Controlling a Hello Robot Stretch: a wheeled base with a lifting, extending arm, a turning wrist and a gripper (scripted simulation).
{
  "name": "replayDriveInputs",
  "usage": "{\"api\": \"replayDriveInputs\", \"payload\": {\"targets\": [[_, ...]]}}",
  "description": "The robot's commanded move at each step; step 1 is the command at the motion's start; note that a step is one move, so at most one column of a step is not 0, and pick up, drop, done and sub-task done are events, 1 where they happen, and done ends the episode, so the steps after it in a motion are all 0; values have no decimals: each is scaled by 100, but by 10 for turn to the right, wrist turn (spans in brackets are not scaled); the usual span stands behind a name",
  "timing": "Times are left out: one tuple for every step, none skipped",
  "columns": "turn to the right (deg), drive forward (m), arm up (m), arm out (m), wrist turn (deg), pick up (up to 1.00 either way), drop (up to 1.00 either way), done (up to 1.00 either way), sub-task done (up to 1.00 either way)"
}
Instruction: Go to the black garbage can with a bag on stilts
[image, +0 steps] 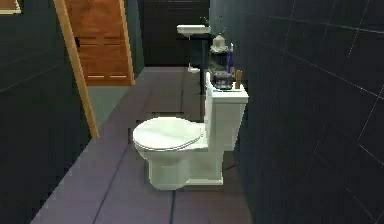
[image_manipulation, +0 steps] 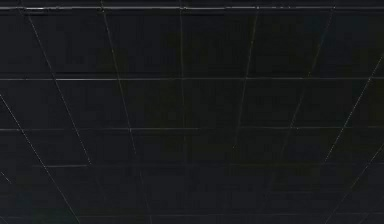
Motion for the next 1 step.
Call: {"api": "replayDriveInputs", "payload": {"targets": [[-270, 0, 0, 0, 0, 0, 0, 0, 0]]}}
